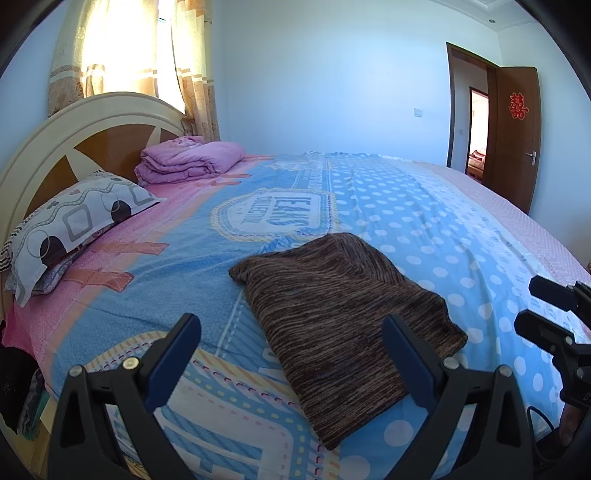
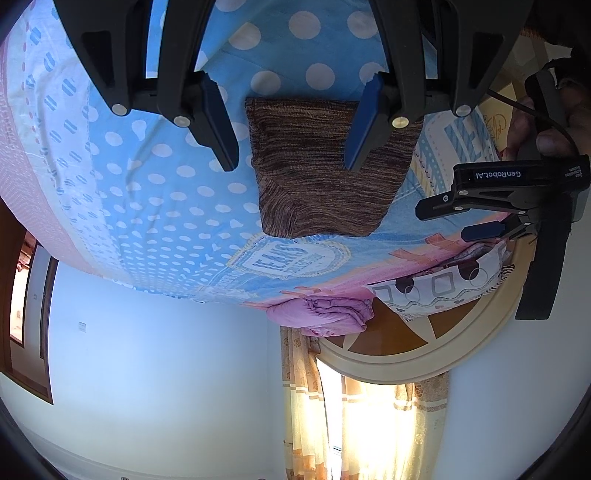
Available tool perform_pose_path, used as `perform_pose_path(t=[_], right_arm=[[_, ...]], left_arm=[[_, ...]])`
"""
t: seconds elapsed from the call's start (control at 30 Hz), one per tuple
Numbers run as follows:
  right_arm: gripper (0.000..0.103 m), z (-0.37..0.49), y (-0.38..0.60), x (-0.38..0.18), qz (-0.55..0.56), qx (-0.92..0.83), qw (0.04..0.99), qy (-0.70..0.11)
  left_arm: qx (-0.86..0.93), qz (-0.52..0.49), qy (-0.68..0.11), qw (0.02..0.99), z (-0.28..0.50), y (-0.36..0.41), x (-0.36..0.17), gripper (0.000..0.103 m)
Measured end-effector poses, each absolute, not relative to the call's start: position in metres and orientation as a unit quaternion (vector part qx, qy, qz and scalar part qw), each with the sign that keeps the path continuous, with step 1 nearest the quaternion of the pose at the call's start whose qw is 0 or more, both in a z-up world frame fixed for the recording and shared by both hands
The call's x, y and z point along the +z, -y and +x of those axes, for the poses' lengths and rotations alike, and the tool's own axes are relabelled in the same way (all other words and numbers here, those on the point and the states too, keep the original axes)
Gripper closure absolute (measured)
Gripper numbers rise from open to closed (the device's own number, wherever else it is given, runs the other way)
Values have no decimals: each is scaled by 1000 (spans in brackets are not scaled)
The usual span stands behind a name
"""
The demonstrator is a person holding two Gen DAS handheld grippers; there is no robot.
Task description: Fold small clothes
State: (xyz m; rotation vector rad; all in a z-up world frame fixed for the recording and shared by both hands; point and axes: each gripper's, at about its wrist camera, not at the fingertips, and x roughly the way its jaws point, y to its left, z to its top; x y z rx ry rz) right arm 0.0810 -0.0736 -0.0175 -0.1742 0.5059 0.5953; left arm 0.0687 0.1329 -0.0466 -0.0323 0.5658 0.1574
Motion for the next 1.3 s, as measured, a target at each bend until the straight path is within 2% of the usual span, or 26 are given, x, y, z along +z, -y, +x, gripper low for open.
perform_pose_path(t=[1.3], right_arm=[[42, 74, 71, -15, -84, 300, 922, -232]], left_arm=[[92, -7, -286, 954, 73, -139, -46, 0]])
